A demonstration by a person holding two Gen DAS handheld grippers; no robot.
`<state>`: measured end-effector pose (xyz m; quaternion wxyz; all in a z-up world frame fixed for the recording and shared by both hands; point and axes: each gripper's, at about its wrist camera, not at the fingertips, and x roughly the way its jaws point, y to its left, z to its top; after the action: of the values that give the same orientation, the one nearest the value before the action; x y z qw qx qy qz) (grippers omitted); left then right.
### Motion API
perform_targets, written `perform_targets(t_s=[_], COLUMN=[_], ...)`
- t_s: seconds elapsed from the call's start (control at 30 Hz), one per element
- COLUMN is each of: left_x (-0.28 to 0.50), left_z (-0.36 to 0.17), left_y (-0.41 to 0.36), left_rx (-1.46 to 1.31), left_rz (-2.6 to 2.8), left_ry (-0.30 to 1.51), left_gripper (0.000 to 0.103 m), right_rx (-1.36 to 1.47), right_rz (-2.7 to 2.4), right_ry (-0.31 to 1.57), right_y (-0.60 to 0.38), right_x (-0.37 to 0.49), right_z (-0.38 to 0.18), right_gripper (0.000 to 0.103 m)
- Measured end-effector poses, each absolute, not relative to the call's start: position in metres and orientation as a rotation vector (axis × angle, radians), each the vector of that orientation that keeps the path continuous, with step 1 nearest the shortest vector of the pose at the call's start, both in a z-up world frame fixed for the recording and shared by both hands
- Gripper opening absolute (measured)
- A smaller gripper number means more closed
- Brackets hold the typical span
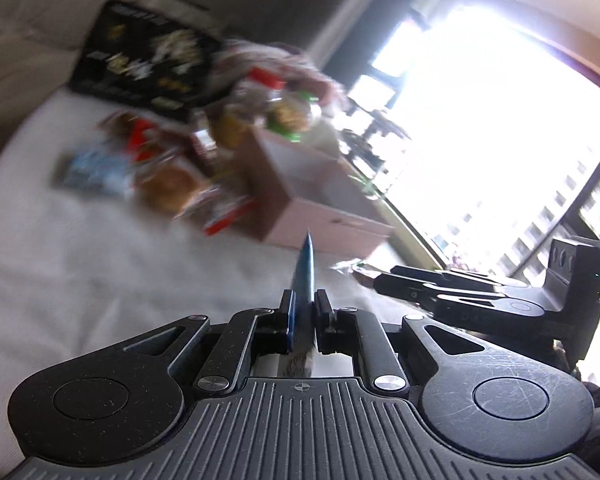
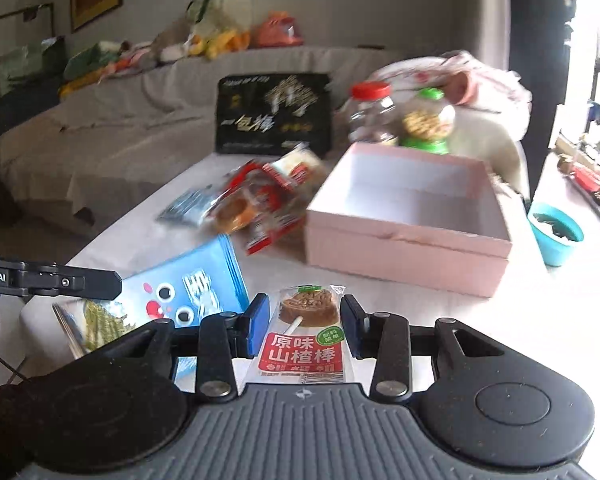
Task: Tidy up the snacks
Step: 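Lift both held snacks off the pile and move them toward the pink box, then carry the seaweed bag in the left tool while the right tool carries the hawthorn packet over the box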
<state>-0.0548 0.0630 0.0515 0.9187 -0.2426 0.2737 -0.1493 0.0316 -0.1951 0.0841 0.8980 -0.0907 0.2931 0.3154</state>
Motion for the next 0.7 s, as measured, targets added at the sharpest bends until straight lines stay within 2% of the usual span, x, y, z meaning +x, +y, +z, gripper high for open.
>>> perform_targets(t_s=[0.17, 0.33, 0.5, 0.7], left_x=[-0.044, -0.034, -0.018, -0.013], left_z=[0.059, 0.055, 0.041, 0.026], left_y=[0.032, 0.008, 0.019, 0.024], left_rx=[-0.360, -0.209, -0.155, -0.164], left_rz=[-0.334, -0.319, -0.213, -0.186], left_ry=[0.599, 0.653, 0.734, 0.783], left_gripper=[0.013, 0.015, 0.017, 0.023], right_rx=[-0.146, -0.216, -0.279, -0.310], right_rz=[0.620, 0.627, 0.620, 0.626], right_ry=[0.579, 0.654, 0.725, 0.736], right_y=[-0.215, -0.203, -0.183, -0.163], right_x=[0.031, 0.036, 0.041, 0.042], right_z=[0.084, 0.053, 0.023, 0.016], right_gripper=[0.039, 0.039, 0.039, 0.039])
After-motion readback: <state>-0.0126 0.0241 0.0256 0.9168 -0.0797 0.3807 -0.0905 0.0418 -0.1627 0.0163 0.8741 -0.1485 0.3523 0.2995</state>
